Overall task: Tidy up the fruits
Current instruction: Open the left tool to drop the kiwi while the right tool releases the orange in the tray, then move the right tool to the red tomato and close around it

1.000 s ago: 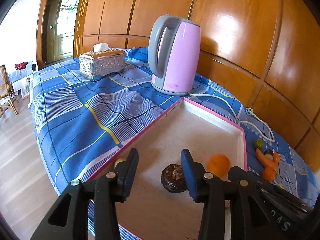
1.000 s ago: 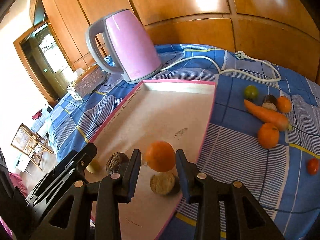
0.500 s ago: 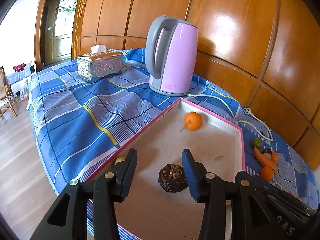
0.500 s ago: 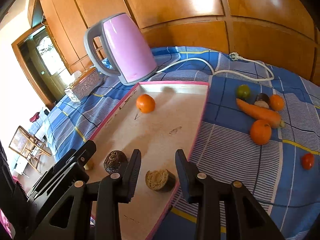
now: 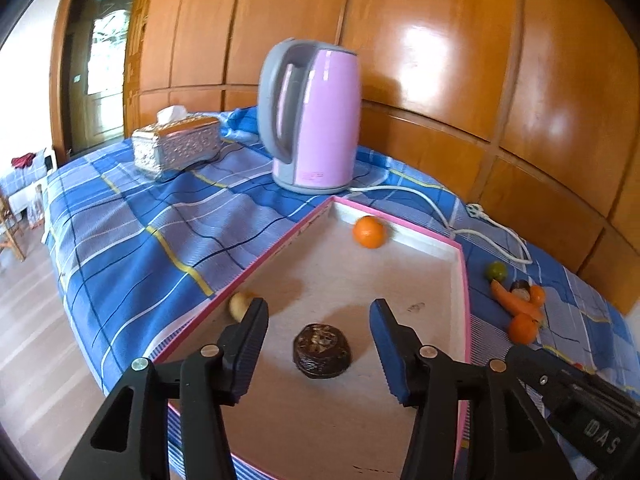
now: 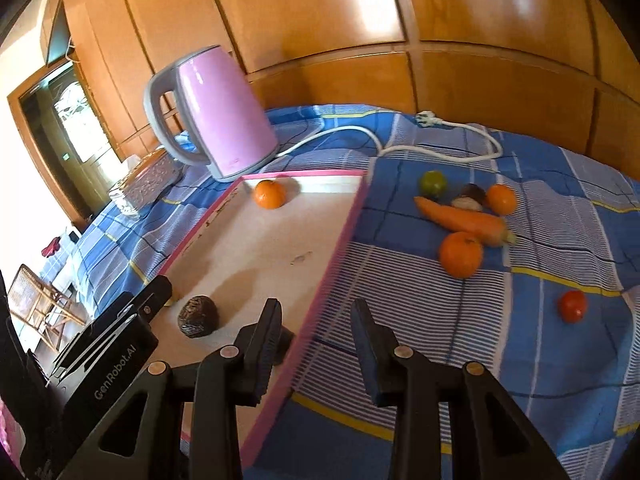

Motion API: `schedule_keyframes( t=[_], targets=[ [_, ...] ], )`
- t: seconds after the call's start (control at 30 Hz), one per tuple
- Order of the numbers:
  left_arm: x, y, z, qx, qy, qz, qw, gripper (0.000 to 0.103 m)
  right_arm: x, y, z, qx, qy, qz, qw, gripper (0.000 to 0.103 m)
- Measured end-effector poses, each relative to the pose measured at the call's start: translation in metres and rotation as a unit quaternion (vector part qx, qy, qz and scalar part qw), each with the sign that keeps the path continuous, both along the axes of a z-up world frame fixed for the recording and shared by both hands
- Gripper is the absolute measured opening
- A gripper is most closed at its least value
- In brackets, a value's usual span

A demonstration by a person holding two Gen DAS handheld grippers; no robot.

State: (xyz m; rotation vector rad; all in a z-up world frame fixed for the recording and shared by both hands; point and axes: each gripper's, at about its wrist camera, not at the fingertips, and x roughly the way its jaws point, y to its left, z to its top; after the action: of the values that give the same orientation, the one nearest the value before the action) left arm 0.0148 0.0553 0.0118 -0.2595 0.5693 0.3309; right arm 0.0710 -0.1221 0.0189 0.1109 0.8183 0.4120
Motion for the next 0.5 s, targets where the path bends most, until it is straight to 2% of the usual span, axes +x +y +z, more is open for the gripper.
schedule_keyframes(
  t=[0.1,0.5],
  targets=[
    [-0.001,-0.008,0.002,0.008,-0.008,-0.017,0.9998,0.059,-0.003,-0.013,0.001,-0.004,-0.003,-0.015,1.0,0.037],
    [-0.001,-0.047,0.002,0.045,-0.016,-0.109,0.9929,0.061,-0.012,-0.083,-0.005,-0.031,-0.003,-0.101,0.994,0.037]
  ],
)
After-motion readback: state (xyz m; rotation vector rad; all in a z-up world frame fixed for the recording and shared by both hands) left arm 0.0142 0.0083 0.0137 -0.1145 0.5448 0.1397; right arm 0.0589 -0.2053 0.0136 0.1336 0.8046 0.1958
